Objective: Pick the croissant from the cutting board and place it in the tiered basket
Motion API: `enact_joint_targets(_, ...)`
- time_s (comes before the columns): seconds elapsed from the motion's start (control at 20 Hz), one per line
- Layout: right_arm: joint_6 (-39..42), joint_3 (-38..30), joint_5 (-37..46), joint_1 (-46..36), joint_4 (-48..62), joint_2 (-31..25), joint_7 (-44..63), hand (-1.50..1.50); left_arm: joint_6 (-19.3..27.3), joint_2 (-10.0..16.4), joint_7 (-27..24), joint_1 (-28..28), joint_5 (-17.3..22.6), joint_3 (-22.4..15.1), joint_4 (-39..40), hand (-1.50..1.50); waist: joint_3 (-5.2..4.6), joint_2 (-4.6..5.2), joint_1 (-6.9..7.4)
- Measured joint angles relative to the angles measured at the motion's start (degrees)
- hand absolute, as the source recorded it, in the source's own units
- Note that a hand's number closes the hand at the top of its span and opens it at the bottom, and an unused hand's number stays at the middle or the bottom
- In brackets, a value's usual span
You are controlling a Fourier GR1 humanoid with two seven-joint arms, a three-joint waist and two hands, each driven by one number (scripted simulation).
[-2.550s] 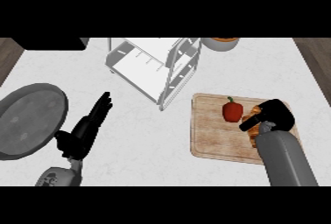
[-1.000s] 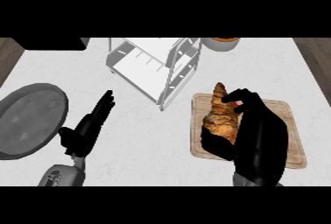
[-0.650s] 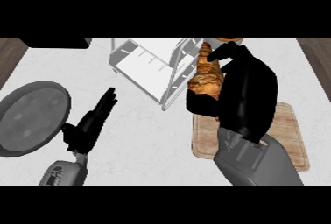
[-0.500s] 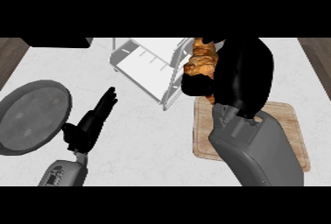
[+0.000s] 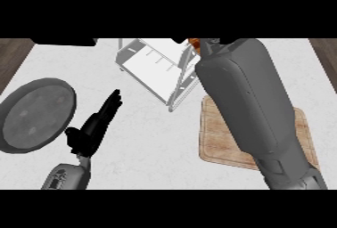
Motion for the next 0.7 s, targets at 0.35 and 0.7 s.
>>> enact_joint_targets(0.35, -8.81, -4.84, -2.89, -8.4, 20.98, 0.09, -4.92, 1.5, -0.71, 0.19, 0.78, -1.06, -0.12, -0.06, -0.36, 0.0, -0.01, 0.57, 1.24)
enact_joint_targets(0.7, -17.78, -9.04, -6.34, -14.39, 35.9, 0.21, -9.86, 1.5, -0.68, -0.58, -0.25, -2.38, -0.78, -0.07, 1.44, 0.0, -0.01, 0.91, 1.57)
